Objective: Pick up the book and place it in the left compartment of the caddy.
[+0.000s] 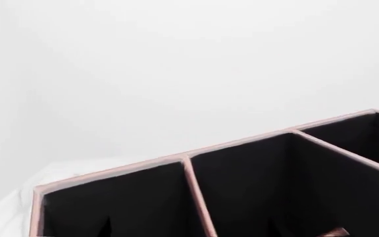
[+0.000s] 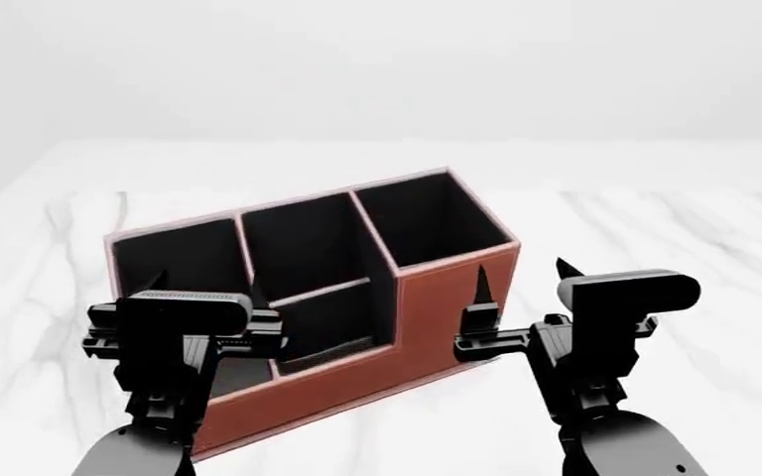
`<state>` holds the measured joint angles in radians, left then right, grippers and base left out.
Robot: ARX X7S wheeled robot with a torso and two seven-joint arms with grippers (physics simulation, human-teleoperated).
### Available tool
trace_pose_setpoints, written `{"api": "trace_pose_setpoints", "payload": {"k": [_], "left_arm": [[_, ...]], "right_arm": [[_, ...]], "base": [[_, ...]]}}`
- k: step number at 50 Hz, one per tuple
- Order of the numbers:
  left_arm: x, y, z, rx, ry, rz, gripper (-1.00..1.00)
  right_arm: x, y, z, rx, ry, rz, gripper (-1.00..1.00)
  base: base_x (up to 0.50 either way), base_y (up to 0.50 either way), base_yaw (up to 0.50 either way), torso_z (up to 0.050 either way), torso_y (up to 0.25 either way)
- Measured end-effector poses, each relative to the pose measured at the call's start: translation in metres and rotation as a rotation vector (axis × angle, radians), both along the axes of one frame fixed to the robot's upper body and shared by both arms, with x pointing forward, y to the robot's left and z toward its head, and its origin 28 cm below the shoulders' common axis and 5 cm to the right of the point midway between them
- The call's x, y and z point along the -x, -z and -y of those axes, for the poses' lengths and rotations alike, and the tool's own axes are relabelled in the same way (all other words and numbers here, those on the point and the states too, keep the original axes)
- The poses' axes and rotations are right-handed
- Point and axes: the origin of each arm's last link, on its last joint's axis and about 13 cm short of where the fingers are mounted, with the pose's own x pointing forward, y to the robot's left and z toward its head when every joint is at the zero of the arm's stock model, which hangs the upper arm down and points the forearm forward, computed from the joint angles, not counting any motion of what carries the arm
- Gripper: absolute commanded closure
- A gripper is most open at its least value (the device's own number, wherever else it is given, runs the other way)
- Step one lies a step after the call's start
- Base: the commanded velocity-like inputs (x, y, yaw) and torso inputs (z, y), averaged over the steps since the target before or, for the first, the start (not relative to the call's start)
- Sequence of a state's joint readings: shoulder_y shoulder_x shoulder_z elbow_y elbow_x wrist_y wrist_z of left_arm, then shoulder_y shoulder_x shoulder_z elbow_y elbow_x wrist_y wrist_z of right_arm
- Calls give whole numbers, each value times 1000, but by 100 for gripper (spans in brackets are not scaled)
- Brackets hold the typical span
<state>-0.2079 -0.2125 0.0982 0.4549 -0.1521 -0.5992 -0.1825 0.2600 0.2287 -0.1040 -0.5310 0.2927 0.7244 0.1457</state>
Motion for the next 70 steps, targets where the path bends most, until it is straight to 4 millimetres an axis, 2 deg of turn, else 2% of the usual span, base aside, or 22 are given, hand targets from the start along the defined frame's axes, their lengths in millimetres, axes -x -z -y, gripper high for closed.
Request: {"api": "trace_pose_setpoints", "payload": {"k": [24,30,35,41,61,70], "left_arm": [[3,-5,1,-5,17,-8,-100],[9,-28,1,-14,60,-33,-100],[13,-54,-4,4,89,-94,-100],[15,-76,-5,30,88,-187,-100],[55,-133,-1,-52,409,-425,-100],[71,-150,3,-92,526,-541,-100]], "right_arm": [[-1,1,0,10,12,-14,-100],[-2,2,1,16,17,-19,-100],[-3,2,2,19,21,-22,-100],[-3,2,2,22,27,-22,-100],[-4,0,2,31,32,-17,-100],[-3,0,2,37,29,-18,-100]], "base": [[56,0,0,0,0],[0,0,0,0,0],[0,0,0,0,0],[0,0,0,0,0],[0,0,0,0,0],[0,0,0,0,0]]}}
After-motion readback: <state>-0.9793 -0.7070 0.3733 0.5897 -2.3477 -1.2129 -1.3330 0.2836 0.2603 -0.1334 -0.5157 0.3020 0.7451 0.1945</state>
